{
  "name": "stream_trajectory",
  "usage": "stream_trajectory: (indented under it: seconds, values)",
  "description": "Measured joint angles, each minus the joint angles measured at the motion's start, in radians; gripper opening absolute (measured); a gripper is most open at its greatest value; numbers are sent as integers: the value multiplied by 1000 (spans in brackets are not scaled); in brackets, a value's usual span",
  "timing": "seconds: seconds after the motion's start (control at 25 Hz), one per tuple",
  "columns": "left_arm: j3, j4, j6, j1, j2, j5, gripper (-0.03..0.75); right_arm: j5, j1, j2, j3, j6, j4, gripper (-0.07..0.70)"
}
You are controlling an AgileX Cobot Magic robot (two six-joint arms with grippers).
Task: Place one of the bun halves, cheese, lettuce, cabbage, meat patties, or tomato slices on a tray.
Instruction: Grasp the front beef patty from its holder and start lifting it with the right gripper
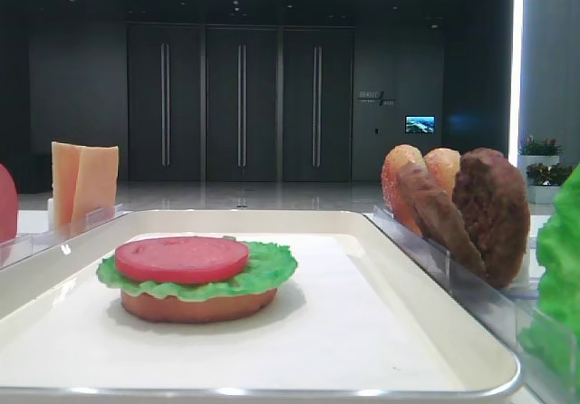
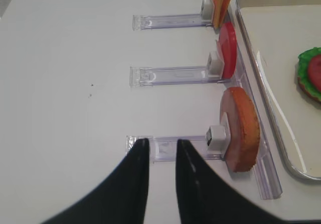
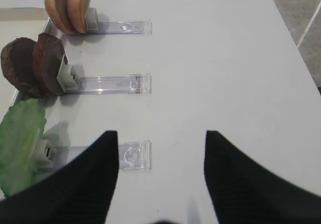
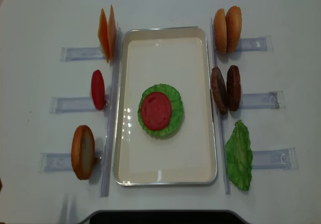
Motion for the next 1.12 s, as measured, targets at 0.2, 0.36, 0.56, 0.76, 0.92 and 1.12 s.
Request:
stream_trajectory:
  seconds: [0.2, 0.36, 0.56, 0.76, 0.92, 1.12]
  values:
    - [0, 0, 0, 0, 0, 0, 141, 0, 0, 0, 0, 0, 0, 370]
    - [0, 0, 0, 0, 0, 0, 141, 0, 0, 0, 0, 0, 0, 370]
    - [0, 0, 0, 0, 0, 0, 141, 0, 0, 0, 0, 0, 0, 370]
    - [0, 0, 0, 0, 0, 0, 141, 0, 0, 0, 0, 0, 0, 370]
    - [0, 0, 0, 0, 0, 0, 141, 0, 0, 0, 0, 0, 0, 370]
    - [0, 0, 0, 0, 0, 0, 141, -3, 0, 0, 0, 0, -1, 370]
